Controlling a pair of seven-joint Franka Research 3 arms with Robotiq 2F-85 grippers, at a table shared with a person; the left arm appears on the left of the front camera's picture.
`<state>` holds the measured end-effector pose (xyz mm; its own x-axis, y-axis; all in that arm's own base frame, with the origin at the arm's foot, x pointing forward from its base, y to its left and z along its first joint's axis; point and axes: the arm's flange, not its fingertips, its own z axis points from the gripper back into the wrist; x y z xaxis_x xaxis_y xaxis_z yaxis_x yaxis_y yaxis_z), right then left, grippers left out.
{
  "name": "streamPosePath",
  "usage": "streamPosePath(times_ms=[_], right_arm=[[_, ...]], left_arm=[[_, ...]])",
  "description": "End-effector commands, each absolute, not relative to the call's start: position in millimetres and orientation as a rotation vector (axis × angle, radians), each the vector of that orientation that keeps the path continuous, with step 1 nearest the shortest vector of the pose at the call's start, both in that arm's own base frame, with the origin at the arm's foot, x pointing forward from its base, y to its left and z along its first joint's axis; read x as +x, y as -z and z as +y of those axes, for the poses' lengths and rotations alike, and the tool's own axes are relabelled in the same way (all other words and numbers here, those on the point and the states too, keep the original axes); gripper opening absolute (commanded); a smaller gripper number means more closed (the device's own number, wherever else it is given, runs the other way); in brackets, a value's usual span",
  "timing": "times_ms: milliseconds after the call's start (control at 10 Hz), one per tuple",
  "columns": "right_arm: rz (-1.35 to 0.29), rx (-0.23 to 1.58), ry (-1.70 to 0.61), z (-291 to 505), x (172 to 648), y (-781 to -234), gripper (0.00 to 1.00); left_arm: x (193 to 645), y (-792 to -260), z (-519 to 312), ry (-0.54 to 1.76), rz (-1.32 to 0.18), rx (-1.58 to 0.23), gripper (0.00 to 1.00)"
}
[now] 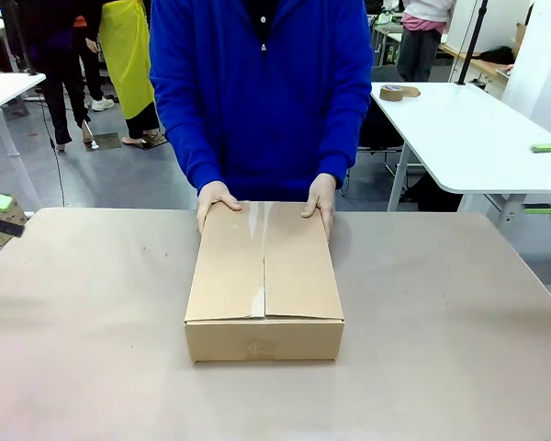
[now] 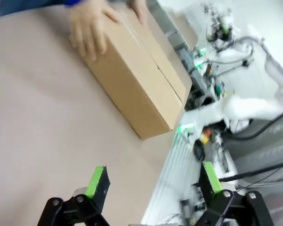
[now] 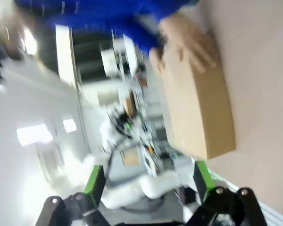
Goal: Pack the gift set into the box.
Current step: Press and hold the closed box until the human finishes sealing it.
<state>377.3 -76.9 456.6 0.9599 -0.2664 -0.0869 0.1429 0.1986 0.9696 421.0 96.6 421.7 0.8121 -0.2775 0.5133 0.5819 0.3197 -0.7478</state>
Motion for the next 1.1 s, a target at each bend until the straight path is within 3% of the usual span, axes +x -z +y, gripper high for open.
streamPosePath(times_ms=[0, 100, 200, 300, 400, 600, 700, 800, 900, 1000], right_arm=[[-0.188, 1.425, -0.223, 61, 400, -433, 1.00], [-0.154, 1.500, -0.397, 115, 393, -419, 1.00], [-0.111, 1.441, -0.469, 130, 387, -406, 1.00], [-0.078, 1.151, -0.239, 87, 394, -414, 1.00], [-0.101, 1.368, -0.284, 137, 368, -425, 1.00], [-0.063, 1.297, -0.326, 146, 371, -409, 1.00], [-0.417, 1.248, -0.663, 161, 401, -403, 1.00], [-0.563, 1.318, -0.860, 166, 408, -396, 1.00], [-0.733, 1.364, -1.039, 166, 413, -389, 1.00], [-0.815, 1.488, -1.189, 171, 416, -382, 1.00]], left_arm=[[442, -426, 0, 0.934, -0.438, -1.056, 1.00], [447, -422, -43, 1.031, -0.483, -1.119, 1.00], [452, -420, -62, 1.010, -0.630, -1.107, 1.00], [461, -432, -30, 0.867, -0.432, -1.080, 1.00], [449, -438, -69, 0.999, -0.476, -1.054, 1.00], [457, -431, -74, 0.980, -0.486, -1.058, 1.00], [470, -423, -98, 1.035, -0.715, -1.140, 1.00], [473, -414, -114, 1.118, -0.912, -1.252, 1.00], [469, -401, -125, 1.237, -1.144, -1.277, 1.00], [466, -390, -135, 1.348, -1.284, -1.253, 1.00]])
